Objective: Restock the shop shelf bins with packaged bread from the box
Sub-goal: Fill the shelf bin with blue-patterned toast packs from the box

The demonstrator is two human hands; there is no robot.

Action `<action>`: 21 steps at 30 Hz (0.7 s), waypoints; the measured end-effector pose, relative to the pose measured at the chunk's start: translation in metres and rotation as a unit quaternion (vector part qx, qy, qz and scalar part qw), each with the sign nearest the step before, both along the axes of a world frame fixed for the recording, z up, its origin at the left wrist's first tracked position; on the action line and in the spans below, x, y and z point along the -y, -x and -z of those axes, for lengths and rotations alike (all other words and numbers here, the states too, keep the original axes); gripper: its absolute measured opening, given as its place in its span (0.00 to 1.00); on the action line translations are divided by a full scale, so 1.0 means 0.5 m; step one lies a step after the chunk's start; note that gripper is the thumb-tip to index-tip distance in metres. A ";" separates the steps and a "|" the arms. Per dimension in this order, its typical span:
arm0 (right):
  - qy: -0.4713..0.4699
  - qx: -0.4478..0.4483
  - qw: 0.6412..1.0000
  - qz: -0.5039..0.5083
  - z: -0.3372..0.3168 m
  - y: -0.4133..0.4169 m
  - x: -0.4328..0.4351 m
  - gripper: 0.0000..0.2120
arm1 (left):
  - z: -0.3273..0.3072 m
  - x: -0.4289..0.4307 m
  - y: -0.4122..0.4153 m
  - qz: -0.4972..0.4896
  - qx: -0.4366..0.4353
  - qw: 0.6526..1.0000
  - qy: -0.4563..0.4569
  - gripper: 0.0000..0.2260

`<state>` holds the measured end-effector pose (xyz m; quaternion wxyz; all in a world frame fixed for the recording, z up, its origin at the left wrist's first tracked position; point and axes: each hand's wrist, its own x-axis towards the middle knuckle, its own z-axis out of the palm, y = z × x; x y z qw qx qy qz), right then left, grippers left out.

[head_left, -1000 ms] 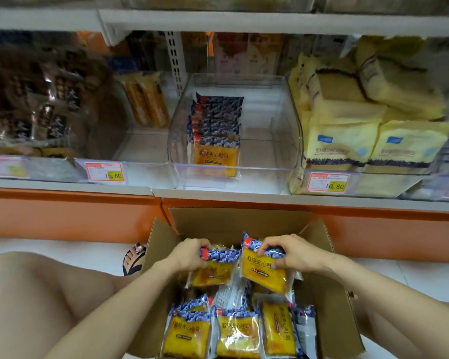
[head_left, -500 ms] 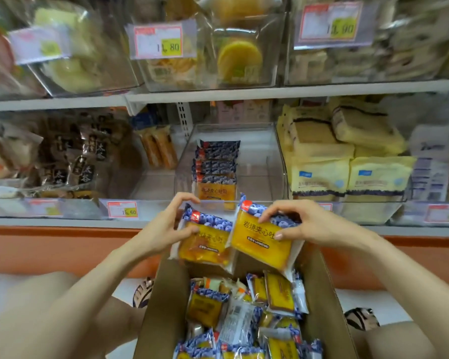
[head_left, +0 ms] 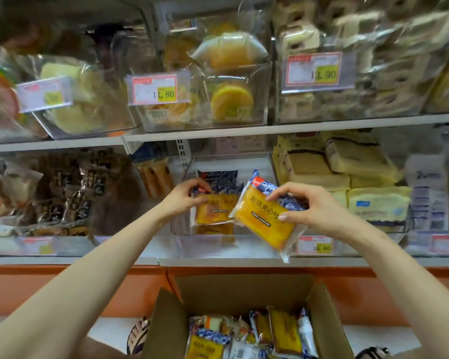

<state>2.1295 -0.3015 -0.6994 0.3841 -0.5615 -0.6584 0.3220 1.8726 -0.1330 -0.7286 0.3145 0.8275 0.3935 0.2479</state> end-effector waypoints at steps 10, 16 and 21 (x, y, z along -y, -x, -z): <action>-0.024 0.048 0.999 -0.008 0.017 0.032 -0.059 0.16 | 0.038 -0.048 -0.008 0.051 -0.351 0.926 -0.128 0.18; -0.104 0.109 0.988 -0.022 0.015 0.058 -0.122 0.18 | 0.031 -0.030 0.032 0.009 -0.288 0.942 -0.172 0.17; -0.066 0.184 0.978 -0.066 0.042 0.075 -0.190 0.18 | 0.043 -0.002 0.086 -0.062 -0.200 0.957 -0.200 0.29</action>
